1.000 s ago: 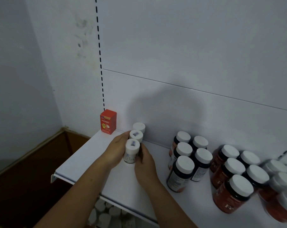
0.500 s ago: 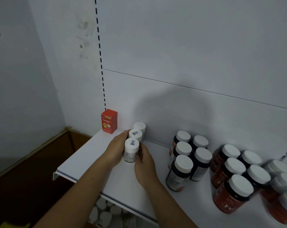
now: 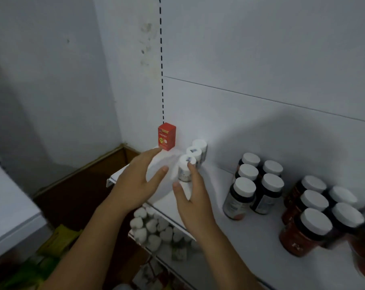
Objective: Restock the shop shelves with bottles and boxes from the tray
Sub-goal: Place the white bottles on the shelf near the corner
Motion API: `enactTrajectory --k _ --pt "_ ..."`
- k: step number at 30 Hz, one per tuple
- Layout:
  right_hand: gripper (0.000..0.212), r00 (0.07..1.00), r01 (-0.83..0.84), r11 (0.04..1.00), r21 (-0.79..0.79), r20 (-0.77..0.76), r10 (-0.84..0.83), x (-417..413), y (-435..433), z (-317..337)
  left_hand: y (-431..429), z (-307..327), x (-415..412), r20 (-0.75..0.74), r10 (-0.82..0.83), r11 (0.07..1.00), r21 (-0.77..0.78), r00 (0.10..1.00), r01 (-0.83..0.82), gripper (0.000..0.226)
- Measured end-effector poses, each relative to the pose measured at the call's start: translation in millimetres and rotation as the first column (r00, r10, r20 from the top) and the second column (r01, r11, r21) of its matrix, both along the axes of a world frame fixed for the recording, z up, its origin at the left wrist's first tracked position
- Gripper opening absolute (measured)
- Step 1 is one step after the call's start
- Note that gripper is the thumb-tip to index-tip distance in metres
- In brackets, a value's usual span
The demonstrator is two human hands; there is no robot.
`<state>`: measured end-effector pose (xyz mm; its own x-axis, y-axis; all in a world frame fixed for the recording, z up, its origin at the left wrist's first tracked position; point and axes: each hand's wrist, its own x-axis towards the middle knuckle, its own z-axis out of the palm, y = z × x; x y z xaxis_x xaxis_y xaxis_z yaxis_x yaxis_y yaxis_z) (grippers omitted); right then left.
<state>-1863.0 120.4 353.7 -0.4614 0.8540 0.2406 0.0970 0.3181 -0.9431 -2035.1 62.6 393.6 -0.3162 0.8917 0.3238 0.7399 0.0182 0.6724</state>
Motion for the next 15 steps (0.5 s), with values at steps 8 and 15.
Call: enactTrajectory --k 8,15 --pt "0.08 0.845 -0.404 0.849 0.34 0.495 0.203 68 -68 28 -173 1 58 -0.517 0.271 0.885 -0.198 0.812 -0.421 0.082" --pt "0.089 0.624 -0.708 0.58 0.402 0.74 0.25 98 -160 27 -322 -3 136 -0.619 0.404 0.717 -0.243 0.673 -0.654 0.083"
